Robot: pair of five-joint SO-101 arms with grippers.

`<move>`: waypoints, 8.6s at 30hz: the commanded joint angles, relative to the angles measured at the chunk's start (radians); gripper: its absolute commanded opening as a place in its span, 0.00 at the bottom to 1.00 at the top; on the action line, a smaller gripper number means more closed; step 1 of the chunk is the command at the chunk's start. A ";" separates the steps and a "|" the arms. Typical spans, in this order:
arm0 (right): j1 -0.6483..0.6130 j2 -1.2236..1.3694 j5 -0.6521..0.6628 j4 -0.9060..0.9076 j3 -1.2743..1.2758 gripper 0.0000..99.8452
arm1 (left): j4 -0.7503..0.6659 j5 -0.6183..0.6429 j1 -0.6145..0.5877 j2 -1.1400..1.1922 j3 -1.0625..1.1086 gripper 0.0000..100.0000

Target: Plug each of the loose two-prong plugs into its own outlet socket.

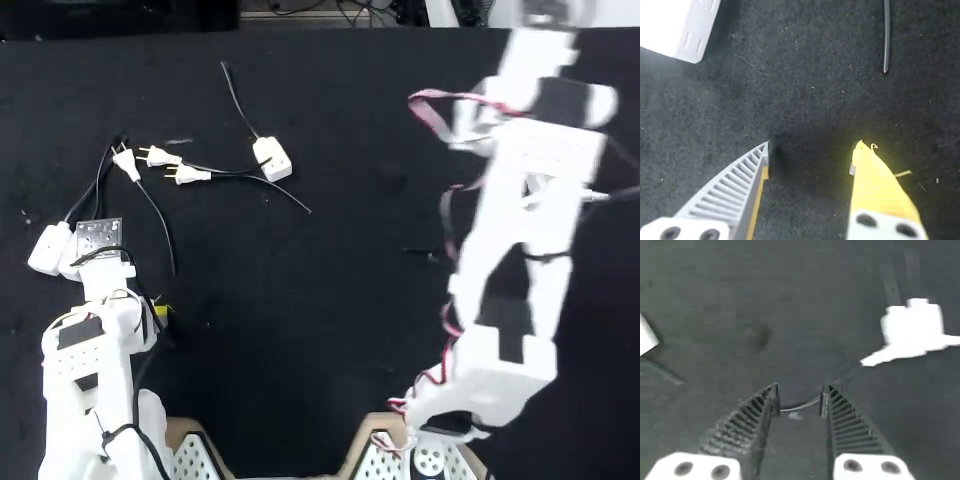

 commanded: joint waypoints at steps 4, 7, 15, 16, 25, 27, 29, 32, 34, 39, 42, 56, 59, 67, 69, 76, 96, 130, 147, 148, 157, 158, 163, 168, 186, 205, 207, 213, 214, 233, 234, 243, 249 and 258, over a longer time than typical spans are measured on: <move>-0.196 -0.079 -0.029 -0.190 0.239 0.13 | -0.006 -0.011 0.012 -0.006 0.001 0.27; -0.281 -0.071 -0.031 -0.244 0.306 0.13 | -0.009 -0.011 0.012 -0.006 0.001 0.27; -0.528 -0.076 -0.094 -0.520 0.591 0.13 | -0.011 -0.011 0.012 -0.006 0.001 0.27; -0.545 -0.081 -0.089 -0.554 0.634 0.13 | -0.011 -0.011 0.012 -0.006 0.001 0.27; -0.588 -0.081 -0.049 -0.884 0.926 0.13 | -0.011 -0.011 0.012 -0.006 0.001 0.27; -0.597 -0.081 -0.051 -0.902 0.932 0.13 | -0.011 -0.011 0.012 -0.006 0.001 0.27; -0.598 -0.081 -0.057 -0.902 0.932 0.13 | -0.011 -0.011 0.012 -0.006 0.001 0.27; -0.598 -0.081 -0.057 -0.902 0.935 0.13 | -0.011 -0.011 0.012 -0.006 0.001 0.27; -0.598 -0.081 -0.057 -0.901 0.938 0.13 | -0.011 -0.011 0.012 -0.006 0.001 0.27; -0.598 -0.088 -0.057 -0.899 0.963 0.13 | -0.011 -0.011 0.012 -0.006 0.001 0.27; -0.600 -0.133 -0.057 -0.902 1.003 0.13 | -0.011 -0.011 0.012 -0.006 0.001 0.27; -0.601 -0.277 -0.058 -1.082 1.207 0.13 | -0.011 -0.011 0.013 -0.006 -0.001 0.27; -0.600 -0.275 -0.058 -1.082 1.210 0.13 | -0.006 -0.011 0.013 -0.006 -0.004 0.27; -0.600 -0.286 -0.049 -1.085 1.245 0.12 | 0.109 -0.002 -0.036 -0.006 -0.183 0.27; -0.603 -0.286 -0.049 -1.083 1.245 0.12 | 0.198 -0.002 -0.077 -0.006 -0.288 0.27; -0.701 -0.286 -0.049 -1.076 1.250 0.12 | 0.410 -0.006 -0.209 0.003 -0.545 0.27; -0.763 -0.558 -0.048 -1.318 1.566 0.12 | 0.138 -0.002 -0.216 0.008 -0.429 0.27; -0.758 -0.458 -0.048 -1.321 1.518 0.12 | -0.034 -0.126 -0.151 0.838 -0.880 0.27; -0.756 -0.458 -0.048 -1.323 1.518 0.12 | 0.209 -0.072 -0.107 0.781 -0.921 0.03; -0.756 -0.458 -0.048 -1.323 1.518 0.12 | 0.239 -0.072 -0.097 0.753 -0.923 0.03; -0.756 -0.461 -0.048 -1.323 1.523 0.12 | 0.537 -0.072 -0.030 0.388 -0.914 0.03; -0.756 -0.464 -0.048 -1.321 1.523 0.12 | 0.571 -0.072 -0.018 0.344 -0.912 0.03; -0.752 -0.466 -0.048 -1.316 1.523 0.12 | 0.740 -0.069 0.068 0.147 -0.906 0.03; -0.689 -0.467 -0.049 -1.315 1.517 0.12 | 0.715 0.021 0.202 -0.003 -0.748 0.03; -0.597 -0.564 -0.057 -1.303 1.537 0.12 | 0.281 -0.005 0.544 -0.032 -0.412 0.04; -0.597 -0.564 -0.057 -1.301 1.537 0.12 | 0.103 0.006 0.344 -0.037 -0.278 0.19; -0.597 -0.564 -0.057 -1.300 1.537 0.12 | 0.095 0.006 0.303 -0.034 -0.286 0.19; -0.597 -0.565 -0.057 -1.300 1.537 0.12 | 0.135 0.078 0.303 -0.044 -0.286 0.19; -0.598 -0.565 -0.057 -1.301 1.537 0.12 | 0.149 0.087 0.314 -0.044 -0.302 0.19; -0.512 -0.573 -0.170 -1.166 1.446 0.12 | -0.031 0.054 0.433 -0.044 -0.111 0.19; -0.516 -0.573 -0.170 -1.154 1.442 0.12 | -0.038 0.054 0.414 -0.043 -0.113 0.19; -0.517 -0.570 -0.170 -1.155 1.442 0.12 | -0.040 0.061 0.374 -0.044 -0.114 0.19; -0.517 -0.567 -0.170 -1.155 1.442 0.12 | -0.040 0.063 0.277 -0.046 -0.168 0.19; -0.517 -0.565 -0.170 -1.155 1.443 0.12 | -0.069 0.155 0.122 -0.032 -0.197 0.19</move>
